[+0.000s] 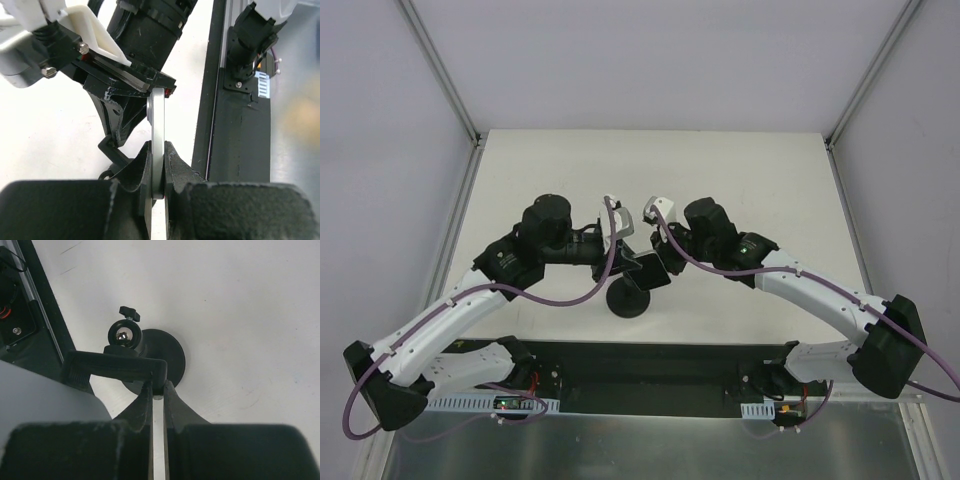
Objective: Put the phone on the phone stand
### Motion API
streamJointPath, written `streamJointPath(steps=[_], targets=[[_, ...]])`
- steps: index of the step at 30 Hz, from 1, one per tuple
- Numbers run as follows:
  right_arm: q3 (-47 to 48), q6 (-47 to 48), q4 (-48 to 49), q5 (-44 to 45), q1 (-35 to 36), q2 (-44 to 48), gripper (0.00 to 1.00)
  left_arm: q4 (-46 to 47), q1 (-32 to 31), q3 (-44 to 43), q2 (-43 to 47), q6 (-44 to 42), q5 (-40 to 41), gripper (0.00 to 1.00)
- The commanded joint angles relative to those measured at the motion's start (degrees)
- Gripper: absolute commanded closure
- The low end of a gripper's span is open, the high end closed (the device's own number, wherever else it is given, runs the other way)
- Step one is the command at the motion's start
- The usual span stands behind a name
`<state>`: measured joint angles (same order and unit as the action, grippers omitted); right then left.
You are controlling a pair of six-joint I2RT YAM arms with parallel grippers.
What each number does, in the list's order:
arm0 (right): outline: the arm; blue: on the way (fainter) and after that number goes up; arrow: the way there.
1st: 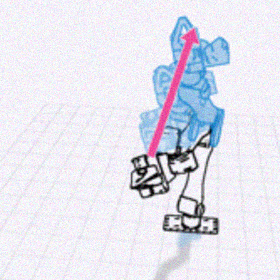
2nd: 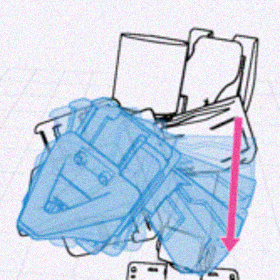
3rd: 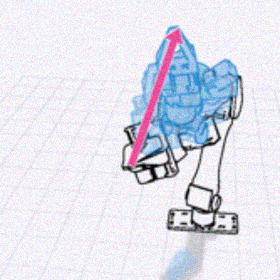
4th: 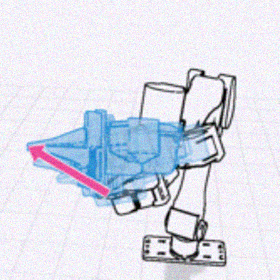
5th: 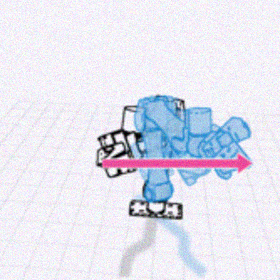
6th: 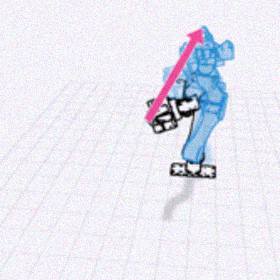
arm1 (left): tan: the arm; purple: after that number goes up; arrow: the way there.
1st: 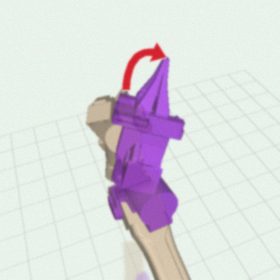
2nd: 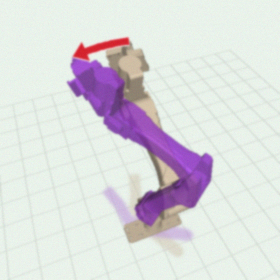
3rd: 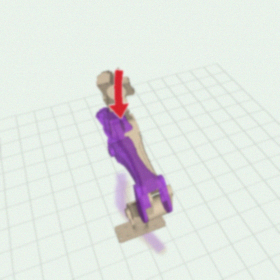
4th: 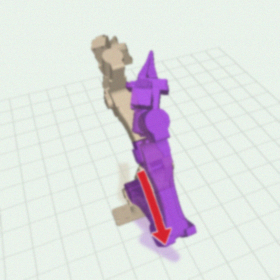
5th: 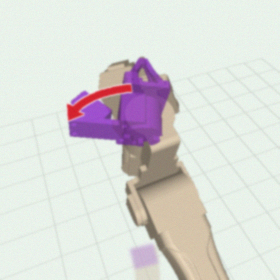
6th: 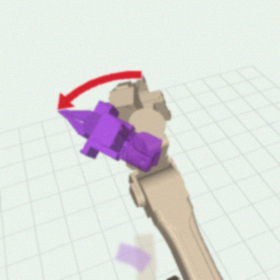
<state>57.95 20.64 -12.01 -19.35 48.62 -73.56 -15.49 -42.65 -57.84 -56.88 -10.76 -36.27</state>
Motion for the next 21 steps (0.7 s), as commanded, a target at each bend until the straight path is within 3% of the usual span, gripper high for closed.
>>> streamJointPath(steps=[1,2,4,5,6,9,12,18,21], targets=[[2.3,-5.0,3.0,1.9,0.2,1.3,0.99,3.2,1.4,-4.5,3.9,6.1,0.1,1.00],[2.3,-5.6,3.5,2.6,0.5,1.5,0.98,3.3,1.4,-4.6,4.3,8.6,-2.6,1.00],[1.7,-6.6,3.7,6.7,2.2,1.8,0.85,4.1,1.4,-4.6,6.0,10.7,-3.7,1.00],[1.5,-7.1,4.3,7.1,2.4,2.1,0.77,4.3,1.4,-4.4,6.7,12.9,-3.6,1.00],[1.2,-8.2,4.5,8.6,2.6,2.3,0.60,4.4,1.3,-4.0,7.4,13.8,-3.1,1.00],[0.8,-9.9,3.8,10.3,3.1,4.1,0.36,4.3,1.4,-3.5,10.3,17.6,-0.7,1.00],[0.7,-11.8,1.0,12.3,3.1,8.6,0.25,3.9,1.4,-2.6,13.8,21.4,2.2,1.00],[0.1,-12.5,-8.5,18.6,2.1,18.0,0.15,1.6,1.4,-2.2,16.7,27.6,7.4,1.00],[-1.7,-13.2,-9.4,12.0,0.9,24.6,0.10,1.2,1.4,-2.1,16.4,28.9,6.8,1.00]])
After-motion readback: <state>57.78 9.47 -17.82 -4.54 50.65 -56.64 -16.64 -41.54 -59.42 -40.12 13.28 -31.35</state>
